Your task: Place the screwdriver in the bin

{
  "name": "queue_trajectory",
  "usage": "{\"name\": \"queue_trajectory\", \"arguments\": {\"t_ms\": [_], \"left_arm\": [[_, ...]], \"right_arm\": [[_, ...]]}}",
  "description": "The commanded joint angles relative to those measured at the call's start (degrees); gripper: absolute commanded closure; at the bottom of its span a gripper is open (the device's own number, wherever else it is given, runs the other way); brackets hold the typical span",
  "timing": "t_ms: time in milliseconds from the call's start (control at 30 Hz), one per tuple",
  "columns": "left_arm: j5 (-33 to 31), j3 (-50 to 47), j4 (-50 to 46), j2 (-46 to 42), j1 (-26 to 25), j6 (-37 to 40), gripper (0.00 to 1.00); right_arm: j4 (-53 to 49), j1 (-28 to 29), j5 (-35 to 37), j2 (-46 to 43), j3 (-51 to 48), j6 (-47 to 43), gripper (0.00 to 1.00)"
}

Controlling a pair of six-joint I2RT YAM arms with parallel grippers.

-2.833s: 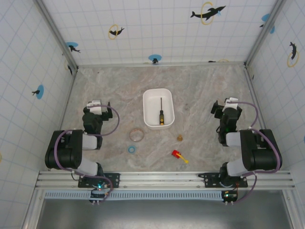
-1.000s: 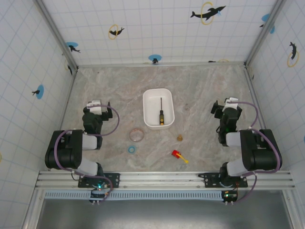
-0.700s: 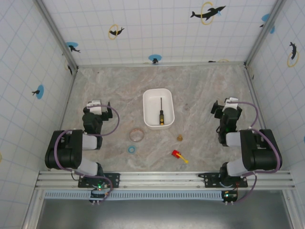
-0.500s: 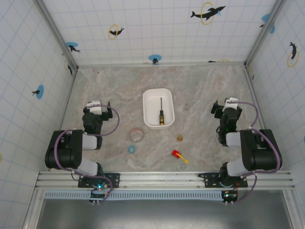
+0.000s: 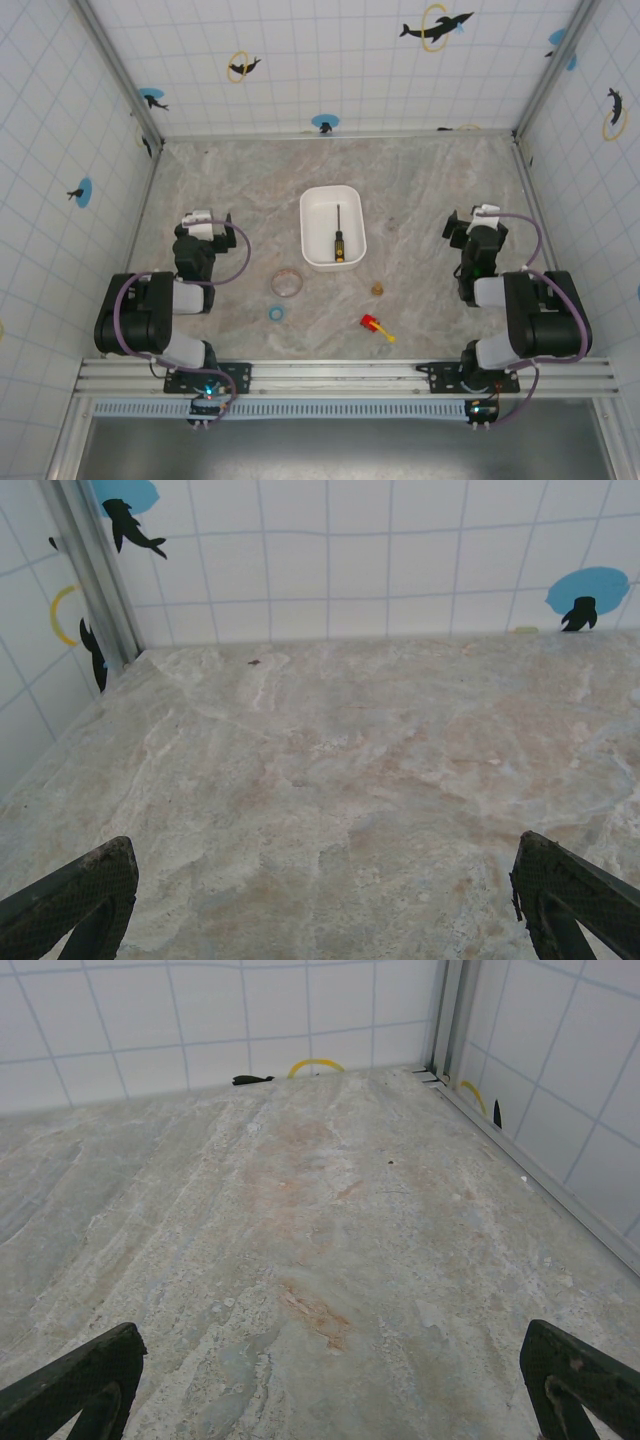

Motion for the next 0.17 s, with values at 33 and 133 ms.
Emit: {"name": "queue_trajectory", "arguments": {"t_ms": [33, 133], "left_arm": [[0.9, 1.0, -0.1, 0.7, 0.2, -0.7, 0.02], [0.9, 1.1, 0.1, 0.7, 0.2, -0.7, 0.02]], "right_arm": [[0.9, -0.3, 0.3, 0.4, 1.7, 0.1, 0.01], [0.9, -0.3, 0.3, 0.4, 1.8, 0.1, 0.01]]}}
